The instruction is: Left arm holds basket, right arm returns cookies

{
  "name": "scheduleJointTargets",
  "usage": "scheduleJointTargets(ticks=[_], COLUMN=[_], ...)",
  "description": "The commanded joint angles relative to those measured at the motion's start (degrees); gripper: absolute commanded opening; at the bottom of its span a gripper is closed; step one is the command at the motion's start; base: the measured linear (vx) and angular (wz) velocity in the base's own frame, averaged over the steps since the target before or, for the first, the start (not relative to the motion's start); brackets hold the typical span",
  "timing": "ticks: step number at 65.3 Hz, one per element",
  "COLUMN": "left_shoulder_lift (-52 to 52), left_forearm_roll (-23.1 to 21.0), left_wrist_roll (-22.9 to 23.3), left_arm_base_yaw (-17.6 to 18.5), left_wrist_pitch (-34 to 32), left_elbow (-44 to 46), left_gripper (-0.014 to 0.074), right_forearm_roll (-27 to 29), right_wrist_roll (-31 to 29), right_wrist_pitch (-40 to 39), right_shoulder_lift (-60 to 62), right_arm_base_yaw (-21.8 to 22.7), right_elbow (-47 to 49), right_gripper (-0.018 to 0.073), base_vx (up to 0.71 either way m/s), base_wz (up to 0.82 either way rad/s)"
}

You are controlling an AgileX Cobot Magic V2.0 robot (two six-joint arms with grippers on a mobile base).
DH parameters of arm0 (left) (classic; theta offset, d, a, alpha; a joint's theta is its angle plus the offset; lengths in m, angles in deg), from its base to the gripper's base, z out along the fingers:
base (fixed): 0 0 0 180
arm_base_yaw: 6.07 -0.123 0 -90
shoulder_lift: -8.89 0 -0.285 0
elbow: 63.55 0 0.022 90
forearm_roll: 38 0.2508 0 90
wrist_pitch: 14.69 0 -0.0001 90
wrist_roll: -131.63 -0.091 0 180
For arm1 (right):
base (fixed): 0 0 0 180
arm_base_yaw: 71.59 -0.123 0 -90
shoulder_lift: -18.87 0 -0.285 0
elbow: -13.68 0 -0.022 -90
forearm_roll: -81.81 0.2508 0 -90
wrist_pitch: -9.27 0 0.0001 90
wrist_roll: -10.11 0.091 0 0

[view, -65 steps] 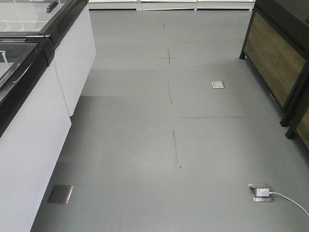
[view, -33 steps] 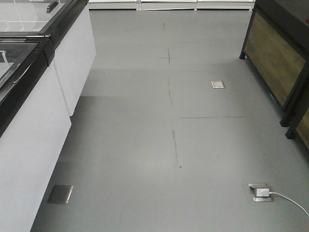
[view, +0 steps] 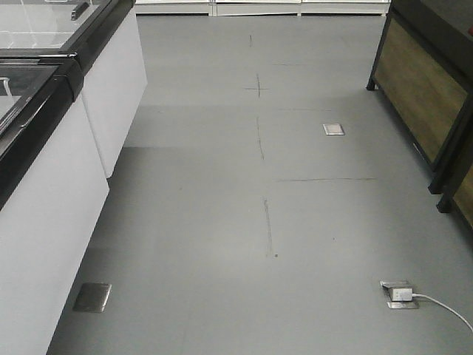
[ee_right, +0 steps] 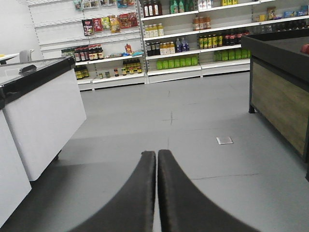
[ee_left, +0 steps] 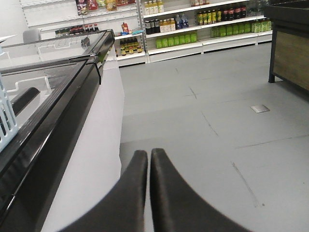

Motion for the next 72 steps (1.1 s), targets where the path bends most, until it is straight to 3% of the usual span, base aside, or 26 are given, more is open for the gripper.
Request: scheduleJointTargets(ticks=[1,27,38,55,63,72], left_shoulder_lift=[1.00,1.00,1.00,-0.26,-3.75,-9.95], left_forearm_roll=[-0.08,-0.18,-3.76,-3.46,-3.46,-3.46], left_wrist_roll=[0.12,0.21,5.98,3.97,4.03,4.03], left_arm_base_yaw=[-0.03,-0.03,-0.03,-0.03,-0.03,-0.03], left_wrist_pitch=[-4.10,-6.72,-10.85,-11.22,-9.03,-1.47], left_elbow=[1.98,2.10,3.90,12.33,16.84,22.16], left_gripper=[-0.0006,-0.0006,-0.0006,-0.0006,-0.0006,-0.0006], right_forearm_roll=[-0.14,-0.14,-0.14,-0.14,-0.14,-0.14], right_wrist_roll=[-0.06,-0.06,-0.06,-0.06,-0.06,-0.06], right_wrist_pitch=[-4.52,-4.52,-4.52,-4.52,-4.52,-4.52], right_shoulder_lift=[0.70,0.70,0.70,0.70,0.70,0.70], right_arm_base_yaw=[0.00,0.00,0.00,0.00,0.00,0.00], right_elbow=[-0.14,-0.14,-0.14,-0.14,-0.14,-0.14], right_gripper=[-0.0008,-0.0008,-0.0008,-0.0008,-0.0008,-0.0008], base_vx=[0.00,0.00,0.00,0.00,0.00,0.00], base_wz=[0.00,0.00,0.00,0.00,0.00,0.00])
